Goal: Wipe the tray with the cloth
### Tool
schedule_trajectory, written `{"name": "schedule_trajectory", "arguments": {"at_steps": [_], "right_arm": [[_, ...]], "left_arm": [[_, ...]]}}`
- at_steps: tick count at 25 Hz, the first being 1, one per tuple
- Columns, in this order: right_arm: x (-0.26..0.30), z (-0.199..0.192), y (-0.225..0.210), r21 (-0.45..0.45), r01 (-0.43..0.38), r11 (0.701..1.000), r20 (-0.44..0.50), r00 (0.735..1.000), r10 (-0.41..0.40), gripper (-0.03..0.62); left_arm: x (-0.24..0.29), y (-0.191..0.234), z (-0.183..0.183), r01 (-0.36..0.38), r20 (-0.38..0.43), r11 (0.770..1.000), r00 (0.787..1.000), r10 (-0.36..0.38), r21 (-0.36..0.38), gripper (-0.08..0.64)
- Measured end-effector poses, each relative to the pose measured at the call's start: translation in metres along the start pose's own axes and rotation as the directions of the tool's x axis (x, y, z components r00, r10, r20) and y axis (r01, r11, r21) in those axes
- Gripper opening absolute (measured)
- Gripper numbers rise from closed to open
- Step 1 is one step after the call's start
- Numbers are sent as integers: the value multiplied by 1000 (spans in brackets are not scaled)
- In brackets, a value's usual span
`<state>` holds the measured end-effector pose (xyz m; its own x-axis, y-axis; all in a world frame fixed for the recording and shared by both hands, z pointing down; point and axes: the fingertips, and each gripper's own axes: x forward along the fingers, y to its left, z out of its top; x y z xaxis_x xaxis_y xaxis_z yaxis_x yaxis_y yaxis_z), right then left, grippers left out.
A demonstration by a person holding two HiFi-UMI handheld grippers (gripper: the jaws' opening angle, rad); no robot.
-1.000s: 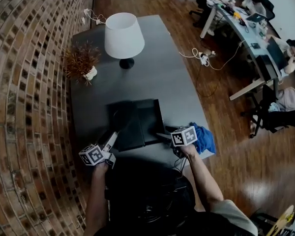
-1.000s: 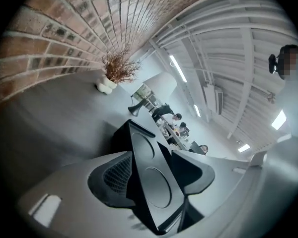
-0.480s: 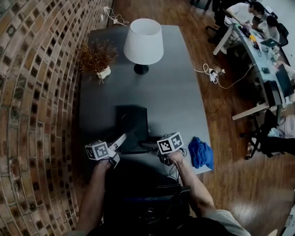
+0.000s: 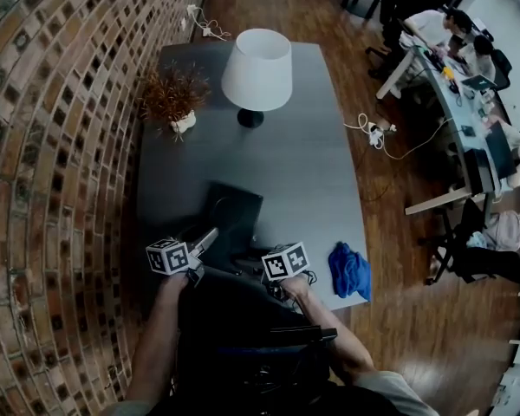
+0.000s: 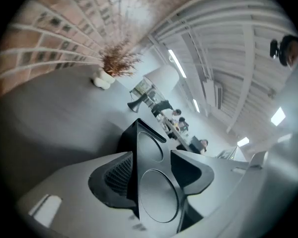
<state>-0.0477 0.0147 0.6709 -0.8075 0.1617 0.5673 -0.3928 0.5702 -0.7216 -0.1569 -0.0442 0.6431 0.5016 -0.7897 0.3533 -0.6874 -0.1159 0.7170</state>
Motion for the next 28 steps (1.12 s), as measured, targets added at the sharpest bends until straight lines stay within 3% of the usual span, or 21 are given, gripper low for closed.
{"name": "schedule_trajectory", "arguments": {"at_steps": [2,3,6,8,9,11,13,15,16,17,18,20,24,28], "right_arm": [[4,-9,7,-11,-20,1000,-16,1000,20,289],[1,-7,7,-27,-26,999,-20,999,25,285],[-33,32,0,-180,50,982,37,998,-45,253],[-58,81,-9,-330,161,930,113,985,-131,253],[-64,105,-17,-394,218,893,139,974,-176,288],[-62,144,-38,-483,293,825,147,956,-254,299],[-45,163,-65,-520,310,796,80,945,-316,299],[-21,160,-88,-517,263,815,-41,943,-331,299],[-10,154,-92,-490,216,845,-97,949,-299,299],[-3,148,-92,-443,161,882,-138,960,-245,278],[0,144,-90,-390,114,914,-161,969,-189,253],[-1,137,-87,-331,77,940,-160,978,-137,254],[-23,122,-94,-302,116,946,-122,980,-160,258],[-56,110,-107,-191,175,966,-36,982,-185,264]], "left_arm": [[5,-3,3,15,-84,995,996,-7,96,224],[4,-4,8,26,-94,995,995,-17,100,224],[-33,-5,32,22,51,1000,998,-22,-6,224],[-72,-6,33,1,145,997,989,10,-77,224],[-91,-6,22,-18,154,994,987,34,-104,231],[-118,-5,-13,-54,126,984,989,75,-167,253],[-122,-12,-47,-18,94,966,995,43,-258,254],[-106,-32,-66,87,71,921,995,-64,-381,256],[-96,-40,-71,120,61,889,993,-104,-443,258],[-88,-38,-74,121,43,873,992,-114,-473,258],[-82,-30,-75,101,18,886,994,-104,-452,258],[-76,-13,-75,58,-7,920,998,-66,-387,245],[-68,-7,-65,20,2,930,1000,-21,-368,253],[-34,4,-17,49,67,946,997,-28,-320,261]]}}
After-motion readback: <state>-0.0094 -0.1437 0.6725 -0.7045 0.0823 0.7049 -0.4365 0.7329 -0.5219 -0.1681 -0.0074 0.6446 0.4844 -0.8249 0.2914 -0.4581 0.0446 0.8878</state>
